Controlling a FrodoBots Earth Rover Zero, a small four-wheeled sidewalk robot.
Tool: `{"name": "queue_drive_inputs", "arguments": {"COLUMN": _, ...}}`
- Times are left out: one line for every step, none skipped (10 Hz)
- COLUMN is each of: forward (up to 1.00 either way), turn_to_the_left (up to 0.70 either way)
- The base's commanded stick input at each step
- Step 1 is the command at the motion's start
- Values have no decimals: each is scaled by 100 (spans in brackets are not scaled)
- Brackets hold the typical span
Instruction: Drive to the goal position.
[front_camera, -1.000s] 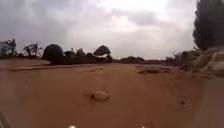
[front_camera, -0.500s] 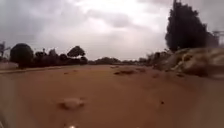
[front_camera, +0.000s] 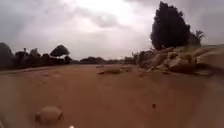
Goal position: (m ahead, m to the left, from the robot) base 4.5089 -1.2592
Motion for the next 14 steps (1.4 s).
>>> {"name": "queue_drive_inputs", "arguments": {"forward": 50, "turn_to_the_left": 0}}
{"name": "queue_drive_inputs", "arguments": {"forward": 50, "turn_to_the_left": 0}}
{"name": "queue_drive_inputs", "arguments": {"forward": 50, "turn_to_the_left": 0}}
{"name": "queue_drive_inputs", "arguments": {"forward": 50, "turn_to_the_left": 0}}
{"name": "queue_drive_inputs", "arguments": {"forward": 50, "turn_to_the_left": 0}}
{"name": "queue_drive_inputs", "arguments": {"forward": 50, "turn_to_the_left": 50}}
{"name": "queue_drive_inputs", "arguments": {"forward": 50, "turn_to_the_left": 50}}
{"name": "queue_drive_inputs", "arguments": {"forward": 50, "turn_to_the_left": 50}}
{"name": "queue_drive_inputs", "arguments": {"forward": 50, "turn_to_the_left": 50}}
{"name": "queue_drive_inputs", "arguments": {"forward": 50, "turn_to_the_left": 50}}
{"name": "queue_drive_inputs", "arguments": {"forward": 50, "turn_to_the_left": 50}}
{"name": "queue_drive_inputs", "arguments": {"forward": 50, "turn_to_the_left": 50}}
{"name": "queue_drive_inputs", "arguments": {"forward": 50, "turn_to_the_left": 31}}
{"name": "queue_drive_inputs", "arguments": {"forward": 50, "turn_to_the_left": 0}}
